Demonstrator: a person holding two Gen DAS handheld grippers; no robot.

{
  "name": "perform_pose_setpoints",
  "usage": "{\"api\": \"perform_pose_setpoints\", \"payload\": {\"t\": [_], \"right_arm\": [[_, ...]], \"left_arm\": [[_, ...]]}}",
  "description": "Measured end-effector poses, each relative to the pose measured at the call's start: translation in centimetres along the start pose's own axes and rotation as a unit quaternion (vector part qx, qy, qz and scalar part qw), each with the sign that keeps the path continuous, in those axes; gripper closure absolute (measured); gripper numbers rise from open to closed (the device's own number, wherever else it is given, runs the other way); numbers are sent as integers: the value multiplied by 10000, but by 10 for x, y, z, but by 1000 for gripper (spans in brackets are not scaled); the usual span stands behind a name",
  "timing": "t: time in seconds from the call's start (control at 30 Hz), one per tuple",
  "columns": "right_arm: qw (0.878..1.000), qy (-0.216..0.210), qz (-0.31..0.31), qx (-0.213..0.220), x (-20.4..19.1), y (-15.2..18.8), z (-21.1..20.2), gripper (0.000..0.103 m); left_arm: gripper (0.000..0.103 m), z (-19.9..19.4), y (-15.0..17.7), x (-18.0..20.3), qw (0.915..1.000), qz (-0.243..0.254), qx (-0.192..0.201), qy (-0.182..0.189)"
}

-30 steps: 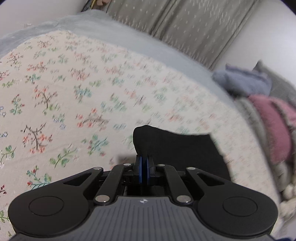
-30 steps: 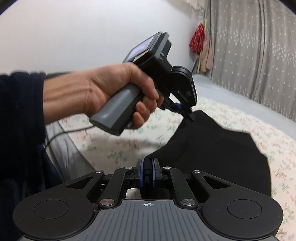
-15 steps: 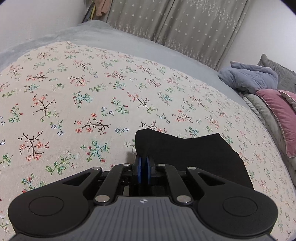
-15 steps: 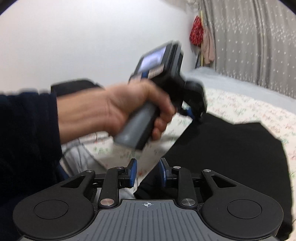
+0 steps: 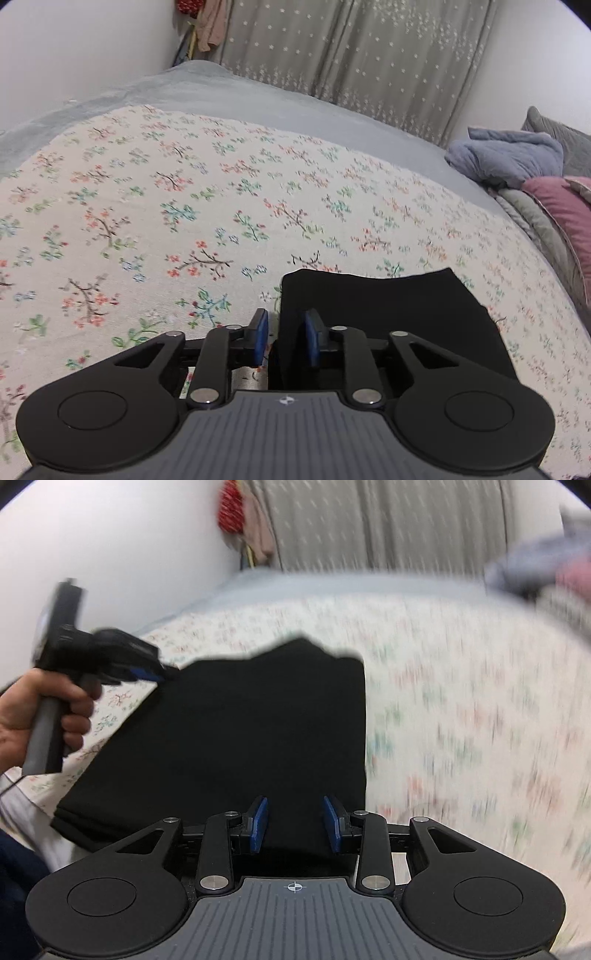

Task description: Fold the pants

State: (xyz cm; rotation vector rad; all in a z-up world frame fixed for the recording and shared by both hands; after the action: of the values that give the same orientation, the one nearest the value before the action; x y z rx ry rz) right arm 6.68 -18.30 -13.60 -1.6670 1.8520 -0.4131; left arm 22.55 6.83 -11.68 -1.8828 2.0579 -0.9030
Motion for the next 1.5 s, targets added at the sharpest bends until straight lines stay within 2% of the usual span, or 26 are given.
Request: {"api": "perform_pose_setpoints", "payload": {"t": [0.1,0.23,0.37,0.47,0.53,0.6,0.7,0.77,0.8,0.83,0.9,1.07,1.23,1.37,1.5], "right_arm": [[9999,96,-131,26,-10,4,3,69],[9996,219,-190,50,-14,7,3,69],[9998,174,-103,38,-6,9,1,68],[9997,217,-113,38,-7,9,2,68],[9997,229,-121,42,-7,9,4,68],[9997,216,-115,46,-7,9,4,68],[9997,184,-127,57,-6,10,3,68],[9997,178,-154,65,-6,11,2,68],[9997,172,-167,69,-6,11,2,68],[9997,156,-177,65,-6,11,2,68],[9997,140,-213,47,-6,11,3,68],[9995,95,-313,-34,-4,8,-3,69],[9966,38,-631,525,-9,3,-22,69],[9989,-59,-467,26,-6,7,8,69],[9992,-184,-361,-68,-1,5,8,70]], "left_arm": [[67,-21,1,4,9997,65,128,-179],[67,-54,10,23,9994,181,298,-80],[64,-88,25,51,9955,437,797,-251],[59,-103,40,74,9935,570,985,-12],[59,-101,54,89,9931,739,864,276],[58,-88,68,100,9925,931,683,407],[58,-50,84,100,9942,1035,251,122],[58,-22,94,90,9946,1009,-123,-207],[64,-10,98,82,9945,935,-310,-353],[67,-5,101,73,9956,827,-349,-276],[80,-9,98,62,9967,717,-316,-208],[83,-19,97,48,9984,456,-310,-123],[83,-24,98,46,9980,559,-148,-264],[83,-20,101,43,9981,528,-241,-210],[84,-20,105,45,9970,666,-232,-321]]}}
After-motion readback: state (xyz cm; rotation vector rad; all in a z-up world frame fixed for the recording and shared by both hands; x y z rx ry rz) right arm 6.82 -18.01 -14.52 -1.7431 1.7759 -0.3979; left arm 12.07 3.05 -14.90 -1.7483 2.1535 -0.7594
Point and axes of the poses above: each gripper's, at about its wrist camera, not at the fingertips, and z roughly the way its jaws point, x to its right, y to its underside, the point moved 3 cm from there along z, roughly the way its jaws point, and after that the axes turned 14 degrees about -x, right-handed, at the moved point
